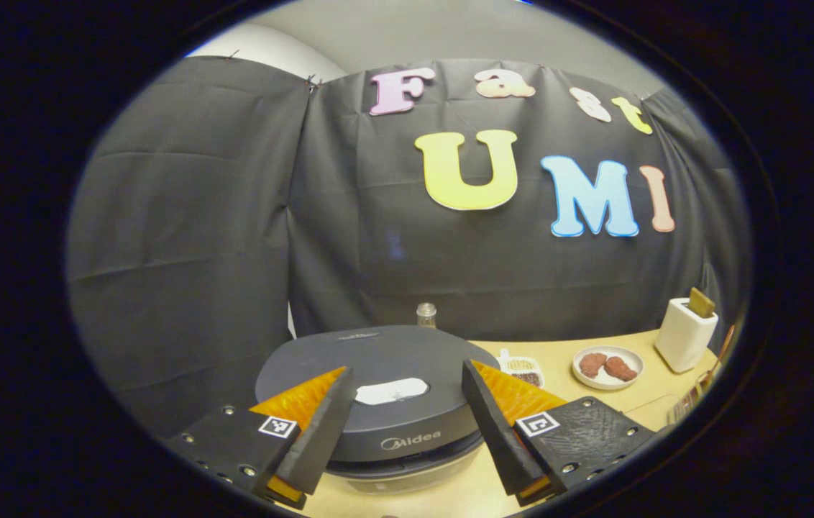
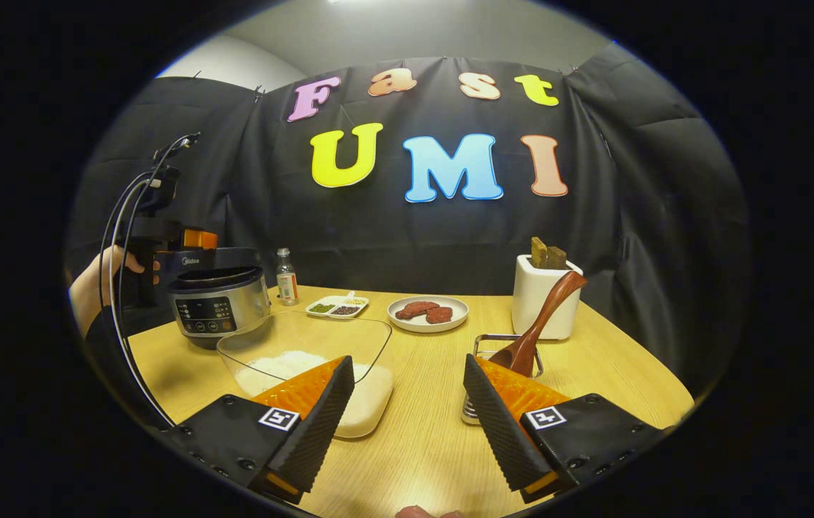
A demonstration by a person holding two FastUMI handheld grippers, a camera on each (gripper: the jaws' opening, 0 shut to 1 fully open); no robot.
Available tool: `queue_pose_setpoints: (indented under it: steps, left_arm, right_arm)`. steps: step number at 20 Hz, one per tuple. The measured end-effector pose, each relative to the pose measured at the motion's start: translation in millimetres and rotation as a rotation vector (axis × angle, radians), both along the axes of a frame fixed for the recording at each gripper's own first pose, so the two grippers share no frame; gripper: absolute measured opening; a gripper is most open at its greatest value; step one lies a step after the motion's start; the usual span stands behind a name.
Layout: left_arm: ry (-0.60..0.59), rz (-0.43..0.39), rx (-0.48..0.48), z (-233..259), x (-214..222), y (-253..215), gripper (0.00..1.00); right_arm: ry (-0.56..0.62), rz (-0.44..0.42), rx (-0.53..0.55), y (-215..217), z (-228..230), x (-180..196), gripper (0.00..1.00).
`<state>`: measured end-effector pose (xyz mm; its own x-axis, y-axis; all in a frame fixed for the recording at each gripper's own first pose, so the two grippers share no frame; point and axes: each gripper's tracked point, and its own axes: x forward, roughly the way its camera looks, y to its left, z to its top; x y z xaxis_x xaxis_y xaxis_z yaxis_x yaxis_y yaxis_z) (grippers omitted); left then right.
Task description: Close the left gripper, press the button to open the rice cooker; take a wooden spoon from the chopstick holder with the right hand, scoop a spoonful of rice and pour it into the rice cooker, then put the wooden spoon back into the chopstick holder.
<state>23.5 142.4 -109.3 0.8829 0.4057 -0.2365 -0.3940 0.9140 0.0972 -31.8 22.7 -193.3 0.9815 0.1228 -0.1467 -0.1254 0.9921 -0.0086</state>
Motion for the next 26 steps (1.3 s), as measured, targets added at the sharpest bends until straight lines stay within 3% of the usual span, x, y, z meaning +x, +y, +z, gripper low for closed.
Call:
queue_pose_setpoints:
  steps: [11, 19, 21, 26]
  left_arm:
    - [0.123, -0.034, 0.005, -32, -2, -1, 0.96]
    - [0.131, -0.024, -0.021, -24, -5, -3, 0.96]
    - [0.11, -0.021, -0.004, -14, -6, -7, 0.94]
    - [-0.082, -0.131, 0.004, 61, -27, -61, 0.92]
  right_arm:
    - [-0.017, 0.007, 0.061, -13, -2, 2, 0.98]
    - [-0.043, -0.015, 0.06, -26, 17, 8, 0.98]
    - [-0.057, -0.051, 0.045, -38, 30, 14, 0.98]
    - [-0.126, -0.145, 0.06, -59, 92, 27, 0.98]
